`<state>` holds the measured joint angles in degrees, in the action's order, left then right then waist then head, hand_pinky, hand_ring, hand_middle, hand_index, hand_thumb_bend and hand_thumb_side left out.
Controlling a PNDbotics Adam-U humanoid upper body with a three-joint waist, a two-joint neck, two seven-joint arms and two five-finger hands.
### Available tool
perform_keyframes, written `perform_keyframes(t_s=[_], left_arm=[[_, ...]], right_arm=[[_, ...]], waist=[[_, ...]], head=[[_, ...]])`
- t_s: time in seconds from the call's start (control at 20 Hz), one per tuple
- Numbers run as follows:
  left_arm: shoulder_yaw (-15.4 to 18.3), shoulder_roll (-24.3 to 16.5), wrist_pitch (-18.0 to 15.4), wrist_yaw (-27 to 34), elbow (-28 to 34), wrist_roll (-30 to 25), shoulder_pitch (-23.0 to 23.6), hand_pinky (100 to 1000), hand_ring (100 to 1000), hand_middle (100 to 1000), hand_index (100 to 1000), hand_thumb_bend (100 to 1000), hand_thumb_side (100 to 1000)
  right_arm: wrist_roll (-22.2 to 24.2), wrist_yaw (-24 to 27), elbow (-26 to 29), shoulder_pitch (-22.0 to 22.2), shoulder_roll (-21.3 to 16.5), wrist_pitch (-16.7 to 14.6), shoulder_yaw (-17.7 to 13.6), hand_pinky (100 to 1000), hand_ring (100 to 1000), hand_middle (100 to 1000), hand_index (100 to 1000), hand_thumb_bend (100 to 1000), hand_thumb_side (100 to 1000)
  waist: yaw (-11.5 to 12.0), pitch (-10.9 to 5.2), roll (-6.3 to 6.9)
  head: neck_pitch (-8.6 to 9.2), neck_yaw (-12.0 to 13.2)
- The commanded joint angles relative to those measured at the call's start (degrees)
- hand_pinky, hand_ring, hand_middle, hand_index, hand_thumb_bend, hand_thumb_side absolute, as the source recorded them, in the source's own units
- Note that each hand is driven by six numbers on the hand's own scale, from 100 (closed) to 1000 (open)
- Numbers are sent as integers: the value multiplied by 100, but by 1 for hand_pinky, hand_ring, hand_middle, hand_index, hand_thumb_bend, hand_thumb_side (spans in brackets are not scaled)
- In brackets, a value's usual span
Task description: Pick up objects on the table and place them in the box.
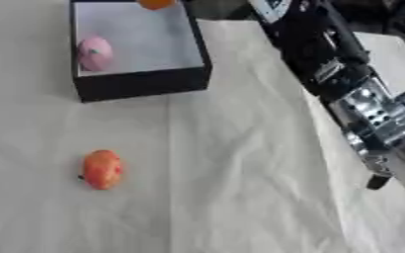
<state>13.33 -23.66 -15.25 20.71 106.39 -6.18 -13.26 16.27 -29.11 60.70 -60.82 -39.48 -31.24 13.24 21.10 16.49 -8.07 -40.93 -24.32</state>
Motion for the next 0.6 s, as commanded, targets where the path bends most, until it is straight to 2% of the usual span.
perform_keyframes(t_s=[0.05, 0.45, 0.6], left_arm=[[17, -104, 5, 13, 121, -31, -81, 887, 837, 783, 768, 100, 606], [13, -84, 1, 55, 159, -14, -96, 887, 837, 783, 768, 100, 607], [13, -80, 8, 60, 163, -9, -106, 887, 837, 783, 768, 100, 607]], right_arm=[[-90, -348, -151, -117, 33, -166, 15, 779, 571, 482, 654, 100, 225], [-222, -1017, -475, -18, 365, -346, 122, 785, 609, 518, 684, 100, 257], [-228, -1223, -562, 15, 433, -424, 145, 795, 645, 567, 722, 145, 281]], waist=[[23, -4, -29], [85, -19, -25], [92, -26, -24]], head=[[65, -69], [31, -160], [26, -161]])
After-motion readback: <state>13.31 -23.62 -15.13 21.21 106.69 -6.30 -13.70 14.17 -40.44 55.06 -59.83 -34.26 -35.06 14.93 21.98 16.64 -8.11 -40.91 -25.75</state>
